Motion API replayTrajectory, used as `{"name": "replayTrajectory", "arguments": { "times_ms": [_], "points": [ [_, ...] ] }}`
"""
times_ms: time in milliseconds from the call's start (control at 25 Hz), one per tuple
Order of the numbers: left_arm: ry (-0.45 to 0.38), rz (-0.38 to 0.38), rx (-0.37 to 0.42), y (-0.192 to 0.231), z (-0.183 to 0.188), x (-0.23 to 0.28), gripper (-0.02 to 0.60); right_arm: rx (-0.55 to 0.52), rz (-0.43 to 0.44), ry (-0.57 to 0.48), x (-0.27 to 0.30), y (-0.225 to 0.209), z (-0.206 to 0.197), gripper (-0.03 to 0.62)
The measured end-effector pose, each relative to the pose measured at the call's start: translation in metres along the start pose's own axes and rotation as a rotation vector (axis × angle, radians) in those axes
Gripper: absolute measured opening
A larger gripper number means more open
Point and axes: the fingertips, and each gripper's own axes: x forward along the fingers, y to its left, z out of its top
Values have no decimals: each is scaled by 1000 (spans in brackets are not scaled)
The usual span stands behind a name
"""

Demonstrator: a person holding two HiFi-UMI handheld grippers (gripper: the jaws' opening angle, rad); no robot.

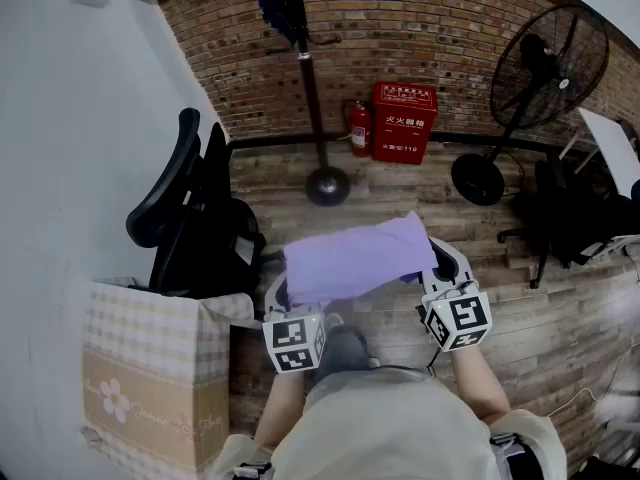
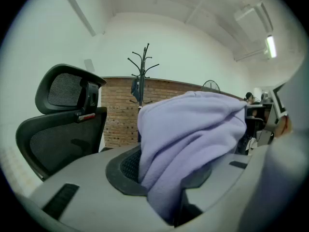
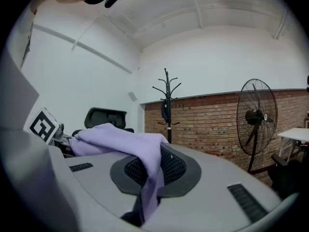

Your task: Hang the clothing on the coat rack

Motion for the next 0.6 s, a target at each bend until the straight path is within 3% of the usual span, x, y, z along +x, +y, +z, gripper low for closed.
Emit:
{"name": "replayTrajectory", "arguments": {
  "times_ms": [600],
  "points": [
    [-10,-21,17,-17,4,-32,123,-27,5,-32,-35,5,13,15]
  ]
}}
